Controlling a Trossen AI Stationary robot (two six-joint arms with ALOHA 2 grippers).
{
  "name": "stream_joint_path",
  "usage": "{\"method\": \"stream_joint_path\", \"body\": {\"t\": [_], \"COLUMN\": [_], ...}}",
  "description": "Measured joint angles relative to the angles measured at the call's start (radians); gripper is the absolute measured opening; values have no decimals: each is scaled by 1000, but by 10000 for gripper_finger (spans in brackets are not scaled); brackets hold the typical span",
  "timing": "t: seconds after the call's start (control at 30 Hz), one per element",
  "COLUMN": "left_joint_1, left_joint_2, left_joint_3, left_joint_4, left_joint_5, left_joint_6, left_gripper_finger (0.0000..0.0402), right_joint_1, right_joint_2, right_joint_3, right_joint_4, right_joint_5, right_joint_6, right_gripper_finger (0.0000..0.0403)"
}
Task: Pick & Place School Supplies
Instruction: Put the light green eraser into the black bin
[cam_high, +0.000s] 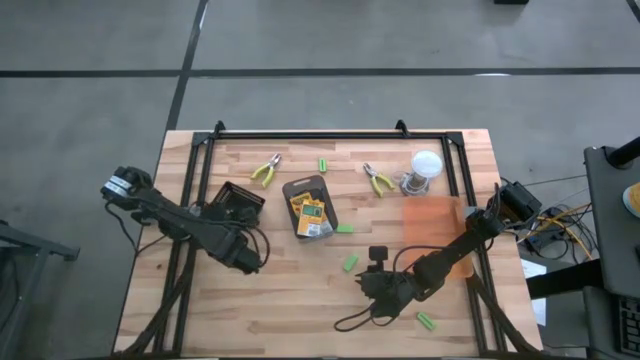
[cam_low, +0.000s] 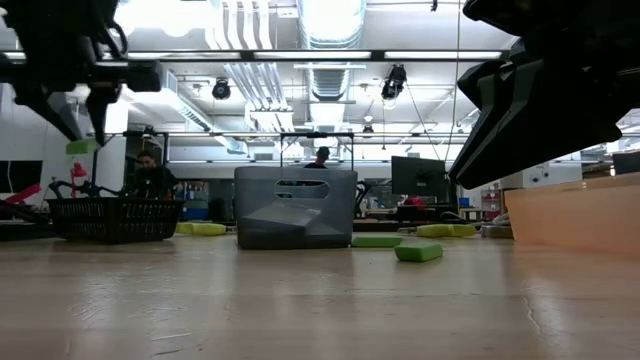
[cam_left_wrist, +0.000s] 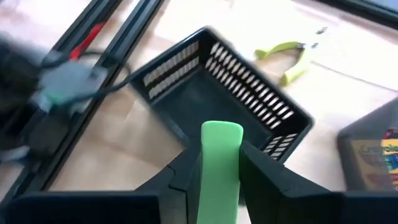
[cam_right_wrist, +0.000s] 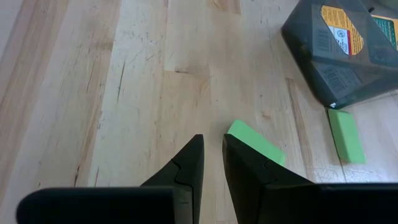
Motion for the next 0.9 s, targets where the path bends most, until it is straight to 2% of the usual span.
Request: {"method": "stream_joint_path", "body": {"t": [0.37, 0.9], "left_joint_1": [126, 345], "left_joint_2": [-36, -91], "left_joint_3": [5, 18], "left_joint_4": [9, 64], "left_joint_5": [-53, -124], "left_joint_6": [152, 530], "left_gripper_finger": [96, 96], "right_joint_1": [0, 0], "right_joint_2": [0, 0], "right_joint_3": [0, 0], "right_joint_4": [0, 0], "right_joint_5": [0, 0], "right_joint_6": [1, 0], "right_gripper_finger": [57, 57]}}
